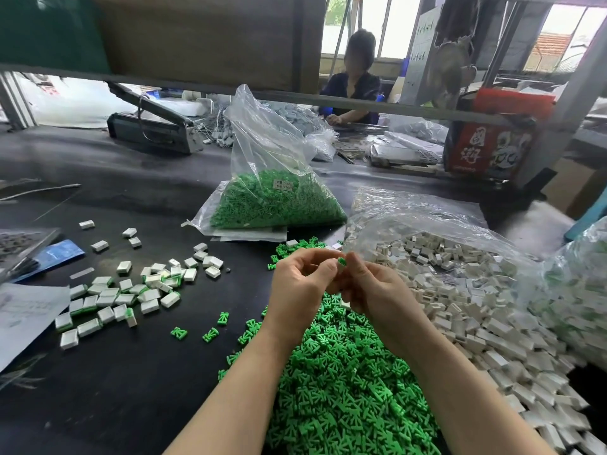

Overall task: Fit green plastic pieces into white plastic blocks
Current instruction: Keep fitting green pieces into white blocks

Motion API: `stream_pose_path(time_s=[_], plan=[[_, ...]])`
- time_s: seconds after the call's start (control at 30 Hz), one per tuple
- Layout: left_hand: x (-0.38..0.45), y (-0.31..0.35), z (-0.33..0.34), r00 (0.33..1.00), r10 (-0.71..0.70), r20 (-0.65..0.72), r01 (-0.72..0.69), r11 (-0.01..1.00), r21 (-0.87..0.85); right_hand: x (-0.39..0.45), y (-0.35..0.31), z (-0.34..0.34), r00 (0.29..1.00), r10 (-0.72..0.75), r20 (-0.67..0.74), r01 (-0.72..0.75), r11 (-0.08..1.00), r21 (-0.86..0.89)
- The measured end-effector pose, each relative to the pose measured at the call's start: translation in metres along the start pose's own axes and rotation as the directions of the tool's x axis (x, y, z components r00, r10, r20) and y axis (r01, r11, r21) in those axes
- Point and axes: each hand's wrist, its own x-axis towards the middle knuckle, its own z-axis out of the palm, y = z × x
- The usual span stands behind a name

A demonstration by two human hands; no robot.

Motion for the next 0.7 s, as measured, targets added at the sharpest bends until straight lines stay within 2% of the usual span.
stream_pose_path(time_s=[0.27,0.57,0.7], plan=[[0.0005,0.0002,0.0008,0.998,-0.04,-0.051,0.04,0.999,-0.017,0.0013,0.0044,-0.0011,0.998,-0.061,0.03,0.062,0.996,-0.062],[0.0001,0.0034,0.0031,0.996,-0.07,-0.055,0.065,0.994,-0.088,0.0017,0.0062,-0.005,0.992,-0.086,0.089,0.101,0.978,-0.183],[0.0002,0.003,0.0019,0.996,-0.085,-0.033,0.082,0.993,-0.083,0.0026,0.0096,-0.0031,0.986,-0.105,0.126,0.126,0.978,-0.166]])
